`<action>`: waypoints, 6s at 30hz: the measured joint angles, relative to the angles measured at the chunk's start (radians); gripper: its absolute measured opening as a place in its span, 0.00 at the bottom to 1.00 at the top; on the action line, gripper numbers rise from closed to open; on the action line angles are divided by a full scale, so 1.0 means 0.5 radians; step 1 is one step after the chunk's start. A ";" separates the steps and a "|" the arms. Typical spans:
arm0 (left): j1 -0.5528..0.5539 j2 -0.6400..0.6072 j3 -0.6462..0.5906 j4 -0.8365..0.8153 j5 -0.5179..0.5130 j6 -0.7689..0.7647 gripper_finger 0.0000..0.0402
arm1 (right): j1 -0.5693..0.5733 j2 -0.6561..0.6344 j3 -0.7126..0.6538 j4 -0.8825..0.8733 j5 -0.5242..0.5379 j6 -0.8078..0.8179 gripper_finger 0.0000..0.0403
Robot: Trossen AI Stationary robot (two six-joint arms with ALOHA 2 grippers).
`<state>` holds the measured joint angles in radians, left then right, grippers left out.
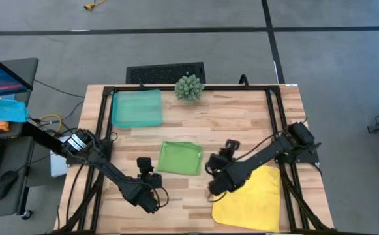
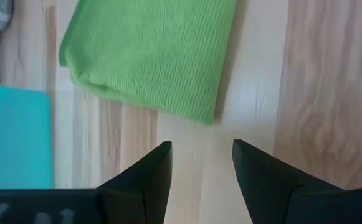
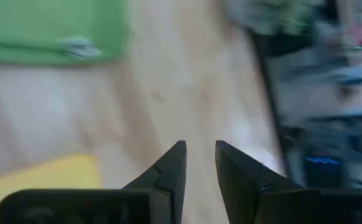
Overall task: Roll microfiber towels into tight, uniform cylinder then place into a basket
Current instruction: Fold the green towel, then roll the green towel
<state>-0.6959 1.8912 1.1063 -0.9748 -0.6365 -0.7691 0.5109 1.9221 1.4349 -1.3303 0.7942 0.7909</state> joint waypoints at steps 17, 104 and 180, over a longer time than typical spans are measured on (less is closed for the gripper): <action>0.051 -0.458 -0.208 0.430 -0.255 0.452 0.40 | 0.300 -0.568 -0.740 -0.004 0.180 0.872 0.20; -0.002 -1.161 -0.925 2.124 -0.041 1.325 0.40 | -0.067 -0.576 -1.060 2.685 -0.822 -1.502 0.17; 0.088 -0.262 -0.127 0.843 -0.271 0.587 0.40 | 0.023 -0.561 -0.852 2.377 -0.697 -1.531 0.17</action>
<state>-0.6518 1.7599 1.0427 -0.5530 -0.7720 -0.4754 0.5222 1.6417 1.0088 -0.1417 0.4458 0.0253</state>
